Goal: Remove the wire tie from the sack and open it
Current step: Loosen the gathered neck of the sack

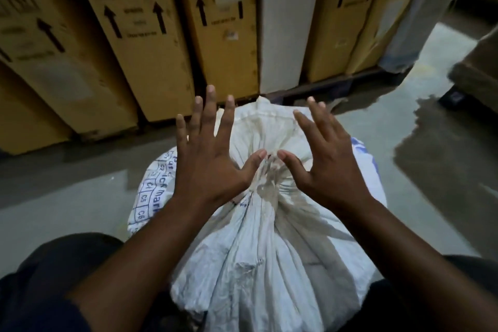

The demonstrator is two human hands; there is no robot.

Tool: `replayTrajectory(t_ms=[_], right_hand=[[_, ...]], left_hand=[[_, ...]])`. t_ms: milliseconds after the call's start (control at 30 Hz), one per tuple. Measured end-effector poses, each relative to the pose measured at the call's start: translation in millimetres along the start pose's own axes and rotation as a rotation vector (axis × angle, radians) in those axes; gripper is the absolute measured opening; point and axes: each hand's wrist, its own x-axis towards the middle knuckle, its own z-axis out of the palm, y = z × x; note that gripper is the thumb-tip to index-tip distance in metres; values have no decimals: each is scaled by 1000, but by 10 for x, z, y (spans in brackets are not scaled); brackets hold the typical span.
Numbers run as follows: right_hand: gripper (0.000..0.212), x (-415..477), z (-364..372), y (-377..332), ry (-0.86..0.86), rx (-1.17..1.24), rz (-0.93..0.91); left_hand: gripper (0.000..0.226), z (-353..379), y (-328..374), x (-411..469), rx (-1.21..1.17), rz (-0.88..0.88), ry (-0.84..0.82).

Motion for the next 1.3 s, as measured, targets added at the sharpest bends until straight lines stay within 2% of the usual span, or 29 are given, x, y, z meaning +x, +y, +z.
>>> replayTrajectory(t_ms=[133, 433, 767, 1300], right_hand=[[72, 70, 198, 73, -44, 31, 33], [72, 75, 367, 239, -25, 57, 76], [68, 221, -112, -117, 154, 18, -21], [68, 51, -1128, -722, 313, -86, -74]], left_hand=[[103, 187, -5, 75, 0, -7, -49], [99, 327, 120, 210, -36, 19, -77], [93, -220, 387, 28, -17, 113, 36], [87, -1379, 647, -76, 72, 181, 225]])
